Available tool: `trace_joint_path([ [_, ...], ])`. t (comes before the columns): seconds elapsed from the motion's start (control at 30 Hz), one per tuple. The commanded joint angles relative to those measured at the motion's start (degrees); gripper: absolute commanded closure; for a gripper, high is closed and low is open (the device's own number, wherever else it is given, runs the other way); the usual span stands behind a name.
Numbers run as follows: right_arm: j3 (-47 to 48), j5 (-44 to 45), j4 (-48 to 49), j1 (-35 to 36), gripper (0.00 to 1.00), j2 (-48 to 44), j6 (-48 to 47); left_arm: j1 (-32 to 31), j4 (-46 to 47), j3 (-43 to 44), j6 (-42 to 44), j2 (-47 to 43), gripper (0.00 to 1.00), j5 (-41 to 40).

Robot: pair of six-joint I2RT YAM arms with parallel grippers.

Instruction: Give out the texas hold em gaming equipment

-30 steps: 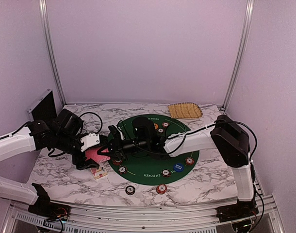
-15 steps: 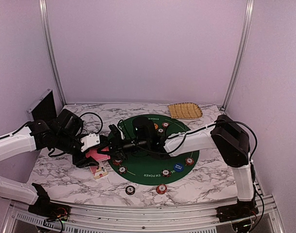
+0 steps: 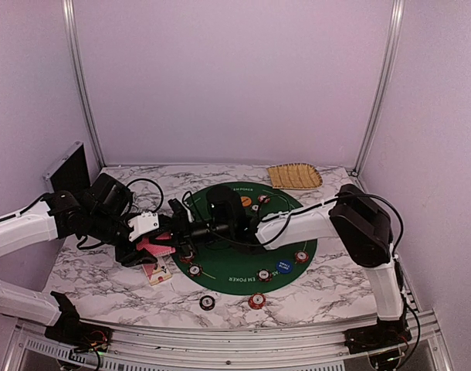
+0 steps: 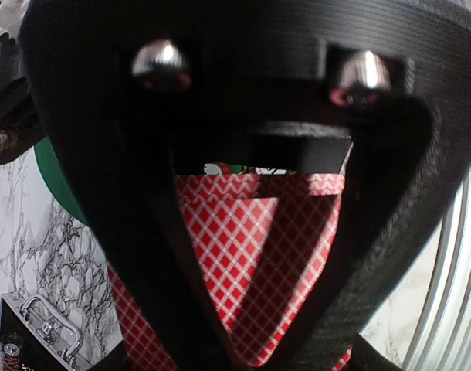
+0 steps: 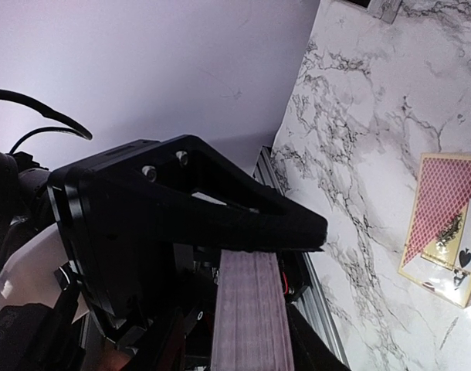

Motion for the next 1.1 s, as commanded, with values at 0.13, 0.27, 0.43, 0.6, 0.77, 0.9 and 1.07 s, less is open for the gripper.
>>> trace_joint_path([
  [0.13, 5.7, -0.4, 1.7, 0.9, 0.63, 3.6, 1.7, 0.0, 0.5, 2.0, -0.4, -0.3, 0.46, 1.1],
  [0.27, 5.2, 0.3, 0.1, 0.9, 0.7, 3.6, 1.2, 0.0, 0.5, 1.8, -0.2, -0.7, 0.47, 0.6],
  [0.43, 3.7, 2.0, -2.5, 0.7, 0.75, 2.2, -0.8, 0.0, 0.5, 1.7, 0.0, -0.9, 0.53, 0.2],
  [0.6, 3.2, 3.2, -4.6, 0.7, 0.8, 1.3, -2.4, 0.0, 0.6, 1.7, -0.1, -1.1, 0.53, 0.0],
  [0.77, 4.6, 2.5, -4.2, 1.0, 0.88, 1.6, -3.1, 0.0, 0.9, 1.3, -1.2, -1.0, 0.26, 0.1],
  [0.9, 6.0, 0.6, -1.4, 1.6, 0.92, 2.5, -2.2, 0.0, 1.6, 1.0, -1.5, -0.9, 0.06, -0.2],
  [1.07, 7.7, -0.4, -0.9, 2.0, 0.93, 3.3, -1.7, 0.0, 1.6, 0.2, -0.6, -0.8, 0.04, -0.3],
])
